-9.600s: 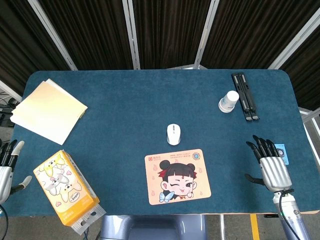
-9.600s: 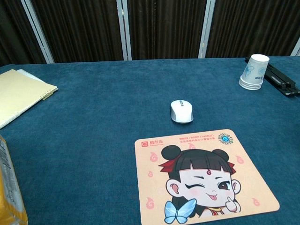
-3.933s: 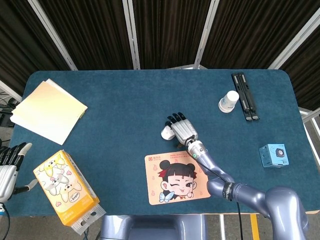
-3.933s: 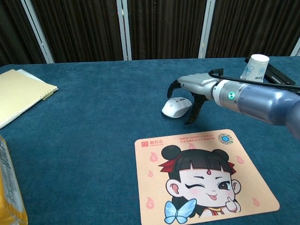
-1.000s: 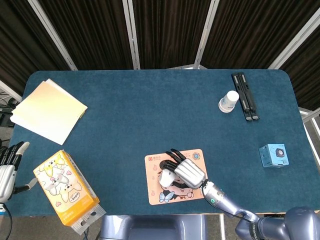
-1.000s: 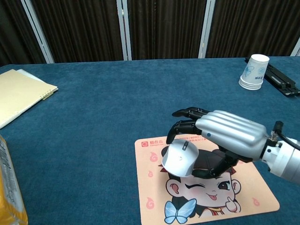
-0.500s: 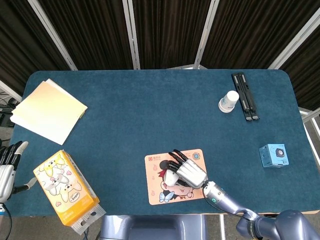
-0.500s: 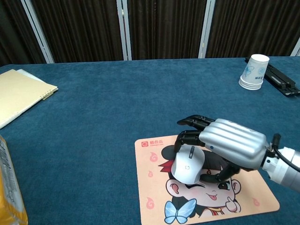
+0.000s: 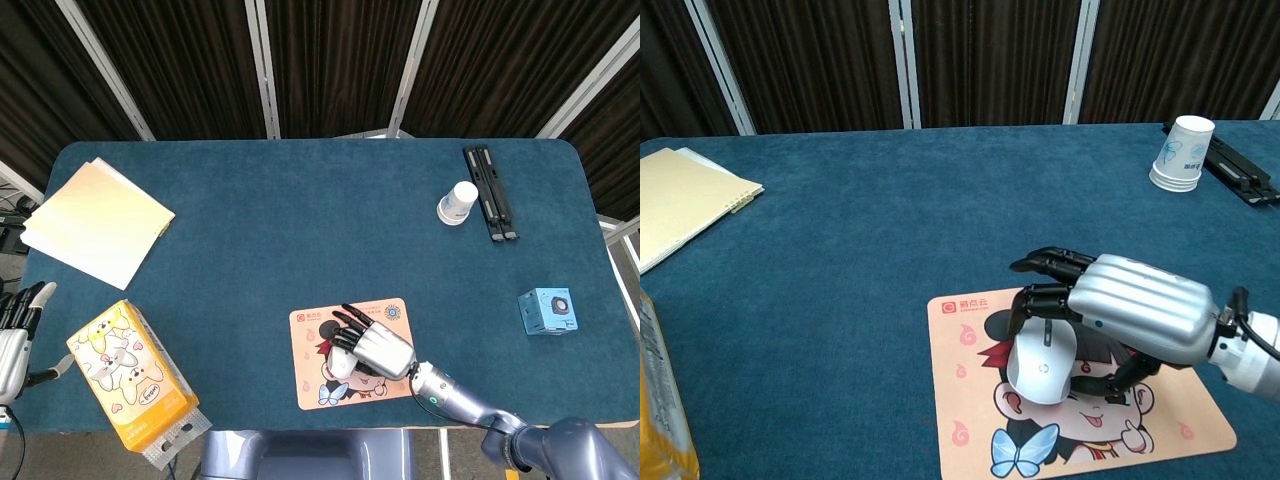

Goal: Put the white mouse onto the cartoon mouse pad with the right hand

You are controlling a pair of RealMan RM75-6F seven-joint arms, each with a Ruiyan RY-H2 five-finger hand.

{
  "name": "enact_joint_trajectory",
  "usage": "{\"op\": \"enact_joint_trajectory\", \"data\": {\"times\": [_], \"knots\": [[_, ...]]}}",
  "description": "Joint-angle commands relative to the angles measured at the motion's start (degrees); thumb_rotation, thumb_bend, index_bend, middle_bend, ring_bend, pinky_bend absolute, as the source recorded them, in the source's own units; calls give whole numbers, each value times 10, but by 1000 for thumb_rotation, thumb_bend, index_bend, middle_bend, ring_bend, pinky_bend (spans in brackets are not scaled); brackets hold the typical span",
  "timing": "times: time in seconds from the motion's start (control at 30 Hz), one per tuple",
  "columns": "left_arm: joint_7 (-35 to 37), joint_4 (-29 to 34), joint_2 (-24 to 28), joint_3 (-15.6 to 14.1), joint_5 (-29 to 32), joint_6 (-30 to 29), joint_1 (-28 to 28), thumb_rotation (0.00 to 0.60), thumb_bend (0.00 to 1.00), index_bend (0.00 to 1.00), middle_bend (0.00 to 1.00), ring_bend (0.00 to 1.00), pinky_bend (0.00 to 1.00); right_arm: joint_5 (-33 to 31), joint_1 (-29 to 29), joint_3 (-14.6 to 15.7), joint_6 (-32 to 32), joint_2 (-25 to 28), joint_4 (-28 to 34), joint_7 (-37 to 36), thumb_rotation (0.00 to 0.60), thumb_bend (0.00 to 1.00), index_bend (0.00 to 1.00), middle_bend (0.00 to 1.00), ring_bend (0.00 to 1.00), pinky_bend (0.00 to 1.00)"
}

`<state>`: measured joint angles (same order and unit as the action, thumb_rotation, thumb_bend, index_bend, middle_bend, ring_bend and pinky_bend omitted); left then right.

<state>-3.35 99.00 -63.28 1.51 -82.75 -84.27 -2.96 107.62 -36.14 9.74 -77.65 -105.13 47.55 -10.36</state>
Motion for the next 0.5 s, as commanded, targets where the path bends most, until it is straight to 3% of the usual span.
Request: {"op": "enact_joint_trajectory", "data": {"times": [0.03, 0.33, 0.43, 0.5], "knots": [[0, 0, 0, 0, 0, 0, 0, 600, 195, 0, 0, 0, 0, 5, -3, 3, -1, 0, -6, 2, 600, 262, 563, 258, 0, 0], [1, 1, 1, 1, 1, 1, 0, 600, 195, 0, 0, 0, 0, 6, -1, 8, 4, 0, -21, 13, 600, 206, 522, 205, 0, 0], [1, 0, 0, 1, 1, 0, 0, 600, 195, 0, 0, 0, 0, 4, -3, 6, 9, 4, -20, 19, 600, 184, 421, 162, 0, 0], [2, 1, 0, 1, 1, 0, 0, 600, 194, 0, 0, 0, 0, 3, -4, 5, 14, 9, -16, 24, 600, 159, 293, 114, 0, 0]]}}
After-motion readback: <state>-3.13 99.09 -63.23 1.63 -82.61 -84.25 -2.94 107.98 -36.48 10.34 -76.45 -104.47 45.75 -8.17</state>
